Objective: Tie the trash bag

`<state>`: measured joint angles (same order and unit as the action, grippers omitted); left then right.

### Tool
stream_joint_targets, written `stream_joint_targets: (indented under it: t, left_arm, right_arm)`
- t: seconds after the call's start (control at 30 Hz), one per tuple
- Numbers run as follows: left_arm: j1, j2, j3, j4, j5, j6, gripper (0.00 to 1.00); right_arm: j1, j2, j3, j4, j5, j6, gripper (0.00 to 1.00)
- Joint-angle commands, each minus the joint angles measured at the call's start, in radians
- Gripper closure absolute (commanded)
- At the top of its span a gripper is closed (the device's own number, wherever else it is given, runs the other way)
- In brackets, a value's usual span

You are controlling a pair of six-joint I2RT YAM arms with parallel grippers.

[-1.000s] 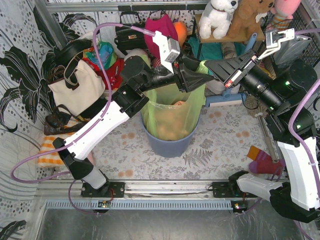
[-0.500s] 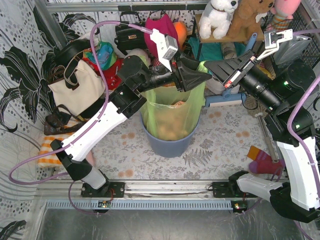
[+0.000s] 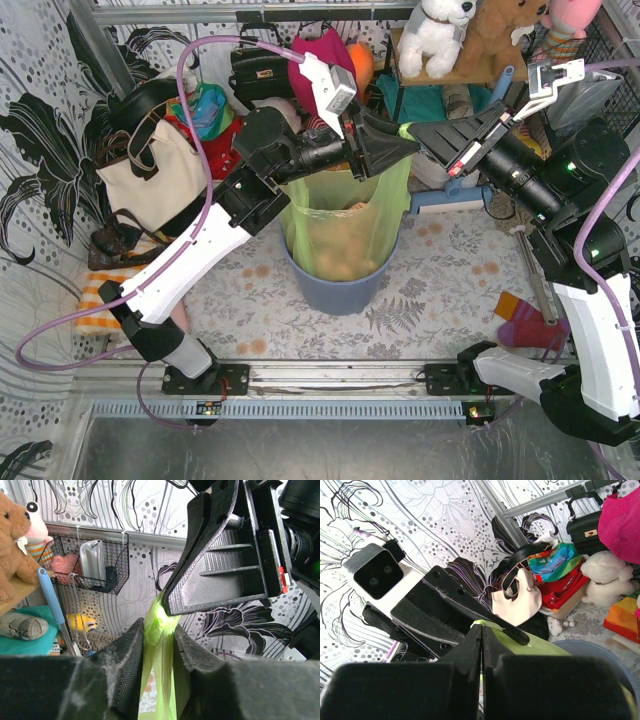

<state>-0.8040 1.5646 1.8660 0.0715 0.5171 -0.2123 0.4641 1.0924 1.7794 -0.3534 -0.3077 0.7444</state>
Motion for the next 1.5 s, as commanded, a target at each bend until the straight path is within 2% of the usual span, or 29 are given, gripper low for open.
stream_joint_targets:
  t: [0.0,0.17,0.27,0.4,0.5,0.63,0.73,0.83,1.3,1.47]
  left_arm:
    - [0.005,-0.033,0.036,0.004,-0.016,-0.007,0.68]
    - [0.005,-0.03,0.054,-0.007,0.002,-0.01,0.93]
    - [0.005,-0.032,0.053,-0.012,0.006,-0.01,0.98]
    - [0.003,-0.04,0.041,-0.011,0.012,-0.009,0.98]
    - [0.003,-0.05,0.025,-0.005,0.02,-0.009,0.96]
    - [0.003,-0.07,-0.01,0.033,0.031,-0.016,0.83]
    - [0.003,-0.077,-0.015,0.041,0.029,-0.021,0.82]
    - [0.003,-0.072,-0.009,0.035,0.027,-0.023,0.82]
    - [0.003,-0.054,0.008,0.035,0.035,-0.032,0.83]
    - [0.003,-0.052,0.008,0.036,0.038,-0.034,0.84]
  right_arm:
    - [0.0,-0.016,0.0,0.04,-0.018,0.004,1.0]
    - [0.0,-0.021,0.004,0.041,-0.011,-0.001,1.0]
    - [0.001,-0.031,0.014,0.028,0.009,-0.013,0.97]
    - [0.0,-0.044,0.025,0.024,0.032,-0.025,0.98]
    - [0.0,-0.047,0.035,0.017,0.037,-0.031,0.84]
    - [0.0,-0.032,0.051,-0.007,0.04,-0.033,0.77]
    - [0.0,-0.013,0.057,-0.018,0.024,-0.023,0.73]
    - [0.0,-0.003,0.055,-0.006,-0.003,-0.005,0.76]
    - [0.001,0.024,0.054,0.02,-0.068,0.033,0.75]
    - [0.0,0.031,0.052,0.028,-0.074,0.036,0.8]
